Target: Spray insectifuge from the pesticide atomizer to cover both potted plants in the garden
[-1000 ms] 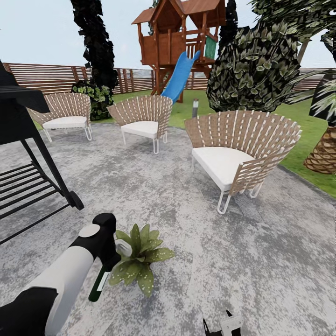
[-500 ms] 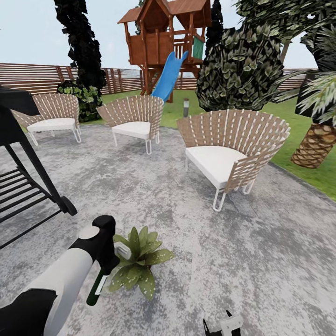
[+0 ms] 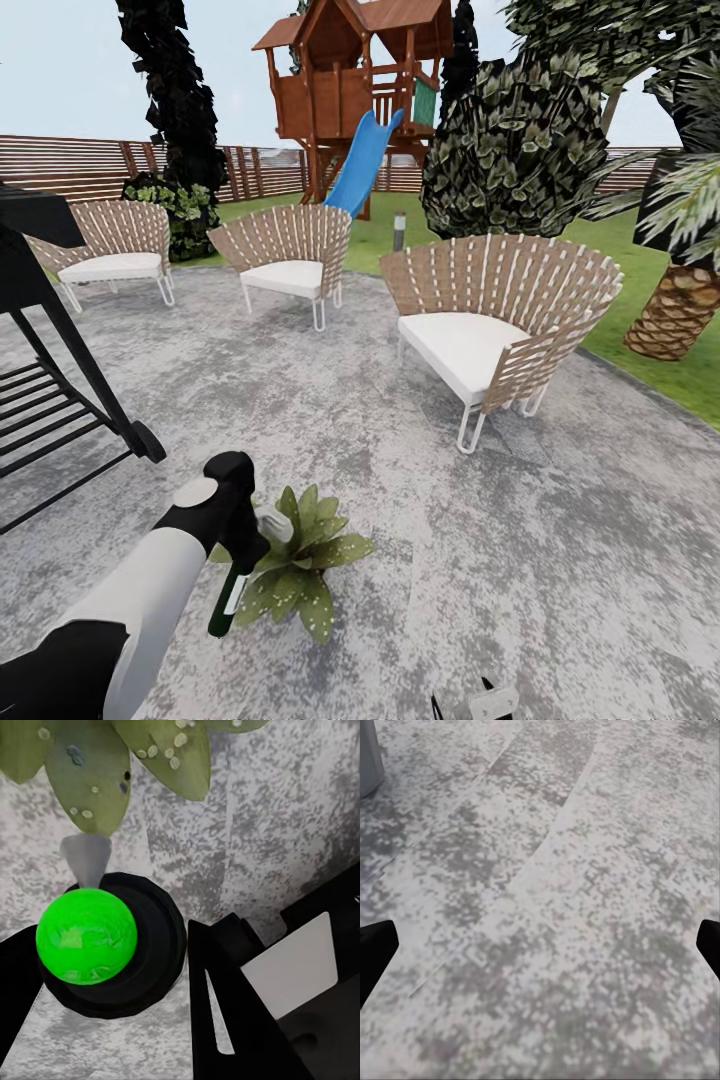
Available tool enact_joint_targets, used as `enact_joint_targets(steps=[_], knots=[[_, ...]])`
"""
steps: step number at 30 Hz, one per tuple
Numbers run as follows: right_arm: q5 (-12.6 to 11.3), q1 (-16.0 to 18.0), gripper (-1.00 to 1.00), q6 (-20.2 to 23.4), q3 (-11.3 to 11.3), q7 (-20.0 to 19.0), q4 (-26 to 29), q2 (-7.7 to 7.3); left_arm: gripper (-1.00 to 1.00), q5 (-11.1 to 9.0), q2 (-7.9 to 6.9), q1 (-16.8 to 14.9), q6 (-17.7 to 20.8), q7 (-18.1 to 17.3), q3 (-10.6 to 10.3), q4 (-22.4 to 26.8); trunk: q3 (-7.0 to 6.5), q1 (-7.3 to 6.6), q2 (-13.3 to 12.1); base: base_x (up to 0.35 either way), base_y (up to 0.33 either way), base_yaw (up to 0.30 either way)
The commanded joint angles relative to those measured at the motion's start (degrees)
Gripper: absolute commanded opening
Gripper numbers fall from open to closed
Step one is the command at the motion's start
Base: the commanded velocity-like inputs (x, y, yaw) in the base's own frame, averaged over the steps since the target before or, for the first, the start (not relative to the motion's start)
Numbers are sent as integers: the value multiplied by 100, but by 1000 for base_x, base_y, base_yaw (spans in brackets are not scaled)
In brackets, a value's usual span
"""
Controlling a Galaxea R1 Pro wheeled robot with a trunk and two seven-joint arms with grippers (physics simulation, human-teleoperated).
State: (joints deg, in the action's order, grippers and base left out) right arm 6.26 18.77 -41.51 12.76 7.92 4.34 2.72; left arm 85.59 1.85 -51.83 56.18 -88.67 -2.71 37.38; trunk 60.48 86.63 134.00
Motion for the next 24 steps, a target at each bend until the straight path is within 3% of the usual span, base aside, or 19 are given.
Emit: enact_joint_targets(steps=[1,7,19,24], knots=[[60,3,100,-7,9,60,-8,1,-100,58,0,-3,53,-57,-11,5,5,-1,2,-47,0,0],[60,3,100,-7,7,61,-18,1,-100,107,-1,-11,50,-54,-27,6,5,-1,2,-196,0,0],[60,0,100,-7,15,52,-30,1,-100,151,-11,-46,74,-46,-41,-20,5,-1,2,-9,0,0],[68,3,100,-7,14,52,-37,-5,-100,367,-37,-31,60,-57,-41,-86,5,-1,2,0,0,0]])
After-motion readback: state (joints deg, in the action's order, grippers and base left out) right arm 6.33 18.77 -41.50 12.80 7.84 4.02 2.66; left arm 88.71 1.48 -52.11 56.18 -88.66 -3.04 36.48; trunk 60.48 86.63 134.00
